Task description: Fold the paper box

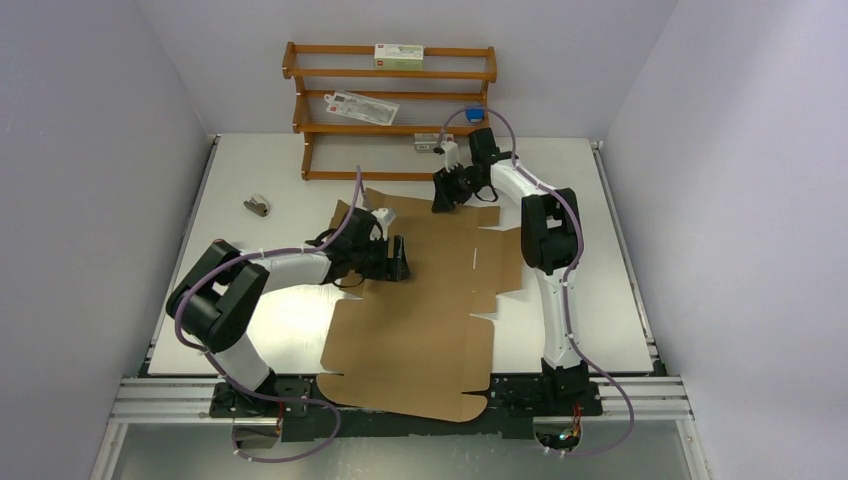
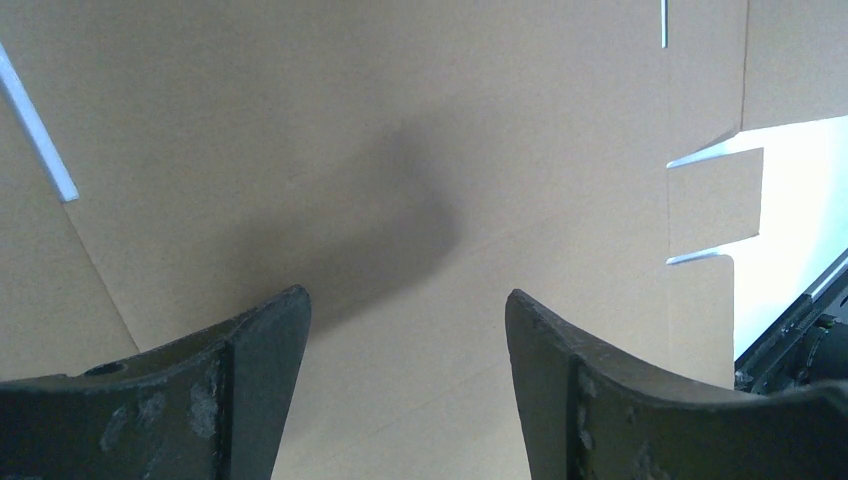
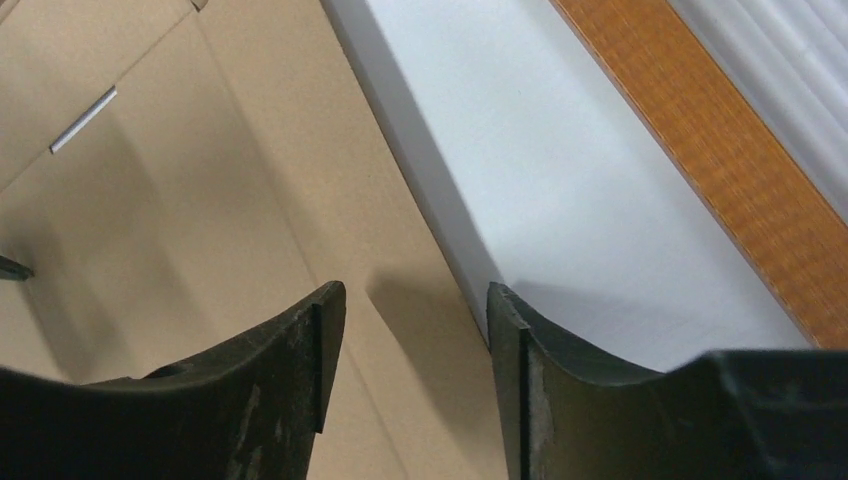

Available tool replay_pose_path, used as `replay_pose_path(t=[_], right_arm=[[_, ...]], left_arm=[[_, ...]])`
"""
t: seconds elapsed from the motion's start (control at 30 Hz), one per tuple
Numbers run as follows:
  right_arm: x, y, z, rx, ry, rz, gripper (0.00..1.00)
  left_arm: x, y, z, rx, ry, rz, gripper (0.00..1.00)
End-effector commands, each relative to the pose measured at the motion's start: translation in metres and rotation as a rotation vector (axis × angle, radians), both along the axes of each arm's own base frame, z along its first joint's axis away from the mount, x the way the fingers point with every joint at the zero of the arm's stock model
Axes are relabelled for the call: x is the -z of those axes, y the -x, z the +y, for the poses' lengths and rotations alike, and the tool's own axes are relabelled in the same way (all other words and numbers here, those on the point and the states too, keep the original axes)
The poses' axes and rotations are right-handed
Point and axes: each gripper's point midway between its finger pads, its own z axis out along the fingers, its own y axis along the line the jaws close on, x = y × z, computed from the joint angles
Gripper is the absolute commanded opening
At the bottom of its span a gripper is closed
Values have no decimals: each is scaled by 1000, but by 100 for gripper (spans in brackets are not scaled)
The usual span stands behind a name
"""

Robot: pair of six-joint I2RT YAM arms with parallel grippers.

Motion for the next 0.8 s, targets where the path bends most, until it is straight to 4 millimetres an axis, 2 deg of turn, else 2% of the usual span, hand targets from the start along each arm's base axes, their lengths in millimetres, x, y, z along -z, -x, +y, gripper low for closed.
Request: replay_pose_path(t=[0.0, 0.07, 0.17, 0.37, 0.6, 0.63, 0.77], right_arm=[[-26, 15, -3, -53, -5, 10, 52], [-34, 17, -2, -75, -7, -4, 44], [-41, 23, -3, -102, 8, -17, 37], [-44, 40, 0, -116, 124, -73, 24], [-39, 52, -4, -70, 293, -220, 20], [-34, 57, -4, -74, 313, -231, 20], [-28, 57, 0, -61, 345, -290, 20]], left_arm=[[3, 3, -2, 14, 13, -5, 77], [5, 3, -1, 10, 11, -4, 77], [10, 3, 0, 9, 1, 2, 77], [14, 3, -2, 10, 7, 17, 76], [16, 0, -4, 6, 5, 17, 76], [16, 1, -5, 7, 10, 19, 76], [14, 3, -6, 9, 24, 22, 76]])
